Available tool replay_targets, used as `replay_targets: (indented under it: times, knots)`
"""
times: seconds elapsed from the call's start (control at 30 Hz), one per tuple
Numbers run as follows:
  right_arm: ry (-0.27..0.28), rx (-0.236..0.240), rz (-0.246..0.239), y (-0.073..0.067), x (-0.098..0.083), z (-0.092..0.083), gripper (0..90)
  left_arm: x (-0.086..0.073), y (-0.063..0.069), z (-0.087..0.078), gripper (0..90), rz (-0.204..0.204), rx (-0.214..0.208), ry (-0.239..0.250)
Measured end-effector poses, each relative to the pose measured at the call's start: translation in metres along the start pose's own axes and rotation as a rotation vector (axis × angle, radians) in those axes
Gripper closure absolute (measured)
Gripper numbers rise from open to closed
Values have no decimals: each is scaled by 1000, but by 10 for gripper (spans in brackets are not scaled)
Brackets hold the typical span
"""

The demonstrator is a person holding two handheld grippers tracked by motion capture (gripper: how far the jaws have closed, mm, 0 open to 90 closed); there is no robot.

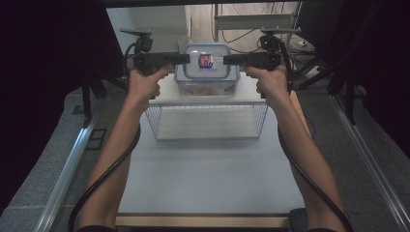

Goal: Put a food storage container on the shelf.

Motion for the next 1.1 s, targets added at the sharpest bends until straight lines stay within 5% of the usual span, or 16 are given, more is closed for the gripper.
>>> replay_targets:
  times: [0.27,0.47,0.57,0.93,1.1]
  knots:
    - [-8,-5,34,10,0,6,573,-4,-9,4,568,-23,3,-1]
    - [8,4,46,14,2,7,570,-2,-10,6,561,10,47,-4]
    - [2,-43,10,15,2,9,545,-4,-9,10,608,60,112,-31]
    - [40,-182,-101,21,11,15,525,-8,-9,15,469,24,131,-8]
    - [48,-241,-178,20,13,13,486,-8,-5,11,381,119,174,2]
Point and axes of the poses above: each handheld gripper's, and its own axes: z roughly forward along the jaws, x roughly out of its top, y roughly to its right, the point moved 8 cm from there along z, roughly forward along the jaws, and after that the axes turned 6 degrees about y, right-handed, at the moved point
